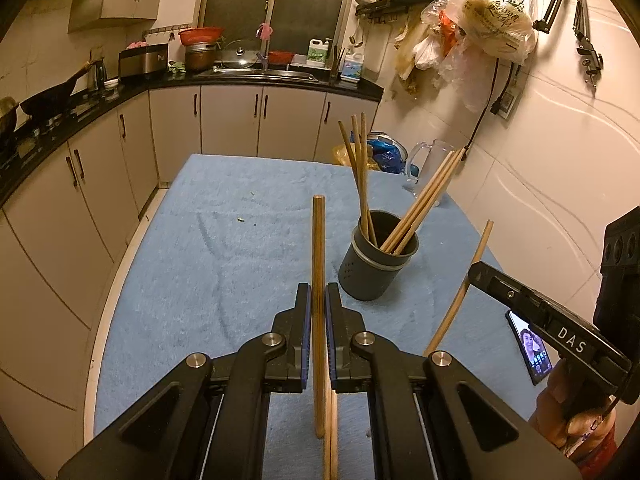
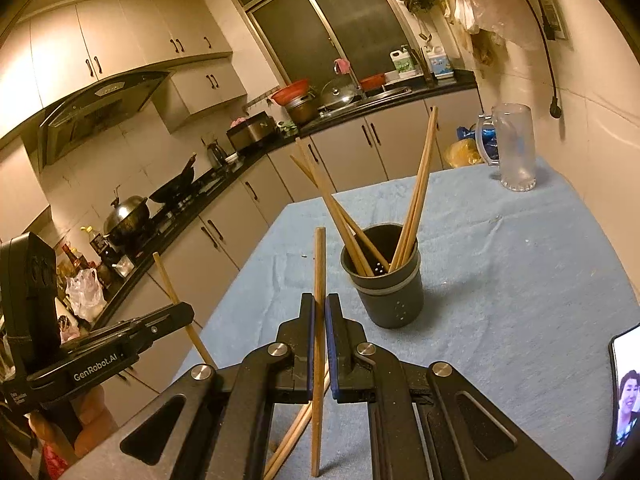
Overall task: Organize utensils
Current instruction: 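Carry the upright chopstick over the grey cup with the left gripper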
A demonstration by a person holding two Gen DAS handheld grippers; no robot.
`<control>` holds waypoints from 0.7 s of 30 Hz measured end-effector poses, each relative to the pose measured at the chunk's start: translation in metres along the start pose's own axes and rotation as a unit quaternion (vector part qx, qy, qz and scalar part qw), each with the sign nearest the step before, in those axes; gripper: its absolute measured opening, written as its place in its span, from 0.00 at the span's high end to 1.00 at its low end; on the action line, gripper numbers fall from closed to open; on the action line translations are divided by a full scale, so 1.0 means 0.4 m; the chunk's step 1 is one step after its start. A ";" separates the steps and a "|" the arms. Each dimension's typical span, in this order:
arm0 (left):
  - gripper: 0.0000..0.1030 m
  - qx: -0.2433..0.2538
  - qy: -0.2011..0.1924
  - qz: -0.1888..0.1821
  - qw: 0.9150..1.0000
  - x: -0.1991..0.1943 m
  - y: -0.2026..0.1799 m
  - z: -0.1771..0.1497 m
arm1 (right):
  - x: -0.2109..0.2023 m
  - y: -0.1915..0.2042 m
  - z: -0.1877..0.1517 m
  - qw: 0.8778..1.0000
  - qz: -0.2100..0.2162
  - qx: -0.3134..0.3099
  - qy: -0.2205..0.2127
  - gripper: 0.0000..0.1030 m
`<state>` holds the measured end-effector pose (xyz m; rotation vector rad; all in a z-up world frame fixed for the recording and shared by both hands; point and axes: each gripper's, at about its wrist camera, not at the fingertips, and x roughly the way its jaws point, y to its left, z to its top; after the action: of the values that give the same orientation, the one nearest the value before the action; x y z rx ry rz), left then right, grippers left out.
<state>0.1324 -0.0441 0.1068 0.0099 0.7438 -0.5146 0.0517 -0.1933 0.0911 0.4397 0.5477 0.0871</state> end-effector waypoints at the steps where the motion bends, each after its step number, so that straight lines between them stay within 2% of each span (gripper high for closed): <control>1: 0.94 0.001 -0.001 0.000 1.000 -0.002 -0.002 0.003 | -0.004 -0.001 0.003 1.000 0.000 0.001 -0.003 0.95; 21: 0.94 0.009 -0.013 -0.001 1.000 -0.010 -0.033 0.062 | -0.035 -0.027 0.054 0.999 -0.008 0.010 -0.030 1.00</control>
<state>0.1399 -0.0587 0.1301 0.0194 0.7138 -0.5224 0.0507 -0.2142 0.1098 0.4566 0.4932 0.0530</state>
